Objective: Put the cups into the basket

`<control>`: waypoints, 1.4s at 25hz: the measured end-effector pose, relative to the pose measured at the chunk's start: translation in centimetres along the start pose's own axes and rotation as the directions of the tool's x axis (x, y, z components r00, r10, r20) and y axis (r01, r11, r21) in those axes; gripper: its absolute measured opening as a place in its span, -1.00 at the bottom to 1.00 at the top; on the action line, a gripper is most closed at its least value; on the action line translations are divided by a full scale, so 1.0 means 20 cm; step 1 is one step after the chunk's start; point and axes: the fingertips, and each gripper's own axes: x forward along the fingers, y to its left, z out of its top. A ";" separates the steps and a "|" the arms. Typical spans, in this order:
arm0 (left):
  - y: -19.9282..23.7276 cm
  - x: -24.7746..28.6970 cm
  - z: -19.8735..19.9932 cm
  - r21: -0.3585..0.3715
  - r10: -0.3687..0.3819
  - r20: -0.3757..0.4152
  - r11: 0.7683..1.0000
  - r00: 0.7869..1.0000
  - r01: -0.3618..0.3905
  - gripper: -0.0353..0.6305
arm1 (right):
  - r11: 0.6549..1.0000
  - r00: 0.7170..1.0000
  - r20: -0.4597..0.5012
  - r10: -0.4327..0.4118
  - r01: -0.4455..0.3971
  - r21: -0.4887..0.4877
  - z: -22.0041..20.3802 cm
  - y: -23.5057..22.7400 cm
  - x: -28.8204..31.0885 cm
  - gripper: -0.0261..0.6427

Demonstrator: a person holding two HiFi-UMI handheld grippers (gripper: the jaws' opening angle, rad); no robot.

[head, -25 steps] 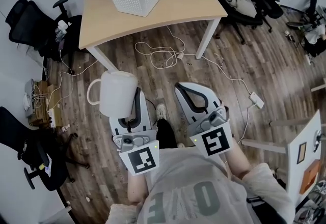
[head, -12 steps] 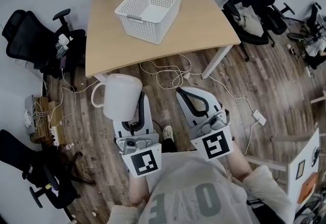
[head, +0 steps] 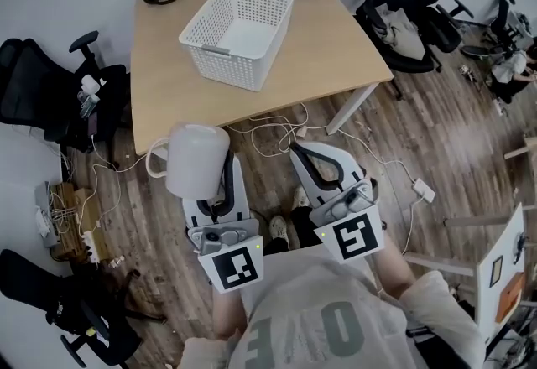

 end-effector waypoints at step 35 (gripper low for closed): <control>0.39 1.54 -0.30 0.104 0.111 -0.019 0.989 0.994 -0.109 -0.67 | 0.993 0.984 0.132 0.120 -0.121 -0.003 -0.29 -1.03 1.27 -0.93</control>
